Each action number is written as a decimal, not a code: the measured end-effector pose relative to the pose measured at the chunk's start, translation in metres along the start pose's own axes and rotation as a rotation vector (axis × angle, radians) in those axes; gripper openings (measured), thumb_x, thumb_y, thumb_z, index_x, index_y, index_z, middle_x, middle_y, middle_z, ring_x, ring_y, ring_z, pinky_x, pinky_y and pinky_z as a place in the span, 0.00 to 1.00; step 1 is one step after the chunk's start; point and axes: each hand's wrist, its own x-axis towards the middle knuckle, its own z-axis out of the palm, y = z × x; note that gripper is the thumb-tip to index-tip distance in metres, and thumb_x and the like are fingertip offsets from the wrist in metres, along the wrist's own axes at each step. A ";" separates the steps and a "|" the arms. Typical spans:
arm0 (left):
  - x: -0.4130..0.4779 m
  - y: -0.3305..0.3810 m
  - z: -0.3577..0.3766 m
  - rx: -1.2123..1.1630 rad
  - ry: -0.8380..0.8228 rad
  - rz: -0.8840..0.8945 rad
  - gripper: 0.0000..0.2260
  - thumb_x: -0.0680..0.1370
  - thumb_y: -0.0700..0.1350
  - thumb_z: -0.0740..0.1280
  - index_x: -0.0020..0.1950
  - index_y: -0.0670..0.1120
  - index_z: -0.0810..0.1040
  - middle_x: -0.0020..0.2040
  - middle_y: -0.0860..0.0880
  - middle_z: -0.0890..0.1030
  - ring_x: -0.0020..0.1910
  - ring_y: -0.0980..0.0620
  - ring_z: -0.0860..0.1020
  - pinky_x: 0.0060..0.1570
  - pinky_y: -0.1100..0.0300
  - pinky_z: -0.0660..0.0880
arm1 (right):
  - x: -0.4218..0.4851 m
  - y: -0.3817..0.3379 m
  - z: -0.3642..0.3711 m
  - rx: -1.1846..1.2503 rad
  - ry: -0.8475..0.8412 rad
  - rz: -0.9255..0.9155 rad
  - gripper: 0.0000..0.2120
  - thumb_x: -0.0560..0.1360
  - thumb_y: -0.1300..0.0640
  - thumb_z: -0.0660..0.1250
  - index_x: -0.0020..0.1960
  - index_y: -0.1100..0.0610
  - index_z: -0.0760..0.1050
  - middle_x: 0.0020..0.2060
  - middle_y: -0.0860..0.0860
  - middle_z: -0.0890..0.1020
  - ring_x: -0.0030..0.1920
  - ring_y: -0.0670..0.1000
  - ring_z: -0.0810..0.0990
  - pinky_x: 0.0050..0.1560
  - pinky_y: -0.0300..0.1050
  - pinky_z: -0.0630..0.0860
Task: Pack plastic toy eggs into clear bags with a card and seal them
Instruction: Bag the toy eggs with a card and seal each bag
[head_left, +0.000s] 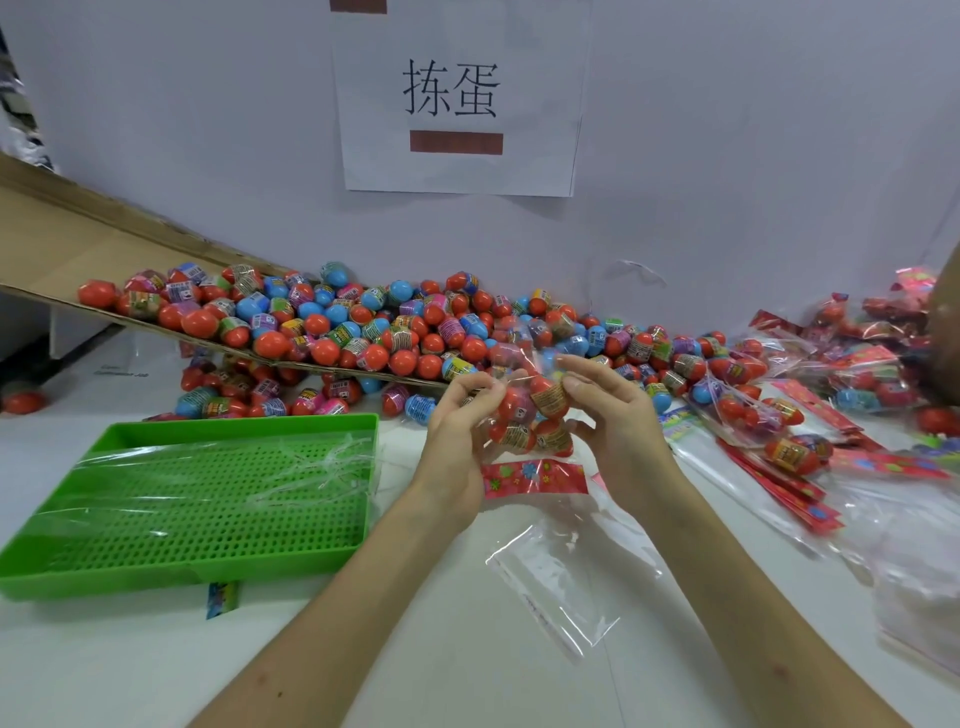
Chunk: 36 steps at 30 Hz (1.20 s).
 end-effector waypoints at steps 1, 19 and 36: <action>-0.001 0.001 0.000 -0.024 -0.041 -0.011 0.08 0.80 0.41 0.68 0.45 0.52 0.74 0.54 0.50 0.87 0.49 0.49 0.85 0.40 0.59 0.80 | 0.000 0.000 0.000 -0.003 -0.013 -0.006 0.10 0.81 0.61 0.66 0.55 0.51 0.85 0.52 0.50 0.86 0.53 0.50 0.82 0.48 0.43 0.79; -0.004 0.009 0.004 -0.104 -0.302 -0.059 0.18 0.78 0.48 0.71 0.64 0.45 0.70 0.69 0.48 0.80 0.63 0.44 0.81 0.68 0.30 0.71 | 0.000 -0.004 -0.003 0.119 -0.021 -0.099 0.20 0.82 0.66 0.59 0.43 0.51 0.86 0.50 0.54 0.86 0.53 0.52 0.83 0.45 0.50 0.81; -0.009 0.010 0.007 -0.166 -0.212 -0.116 0.06 0.76 0.46 0.68 0.49 0.51 0.84 0.60 0.42 0.85 0.59 0.42 0.84 0.61 0.40 0.78 | -0.001 -0.004 -0.002 0.252 -0.148 -0.026 0.23 0.81 0.65 0.56 0.43 0.47 0.86 0.49 0.51 0.86 0.54 0.51 0.82 0.55 0.55 0.75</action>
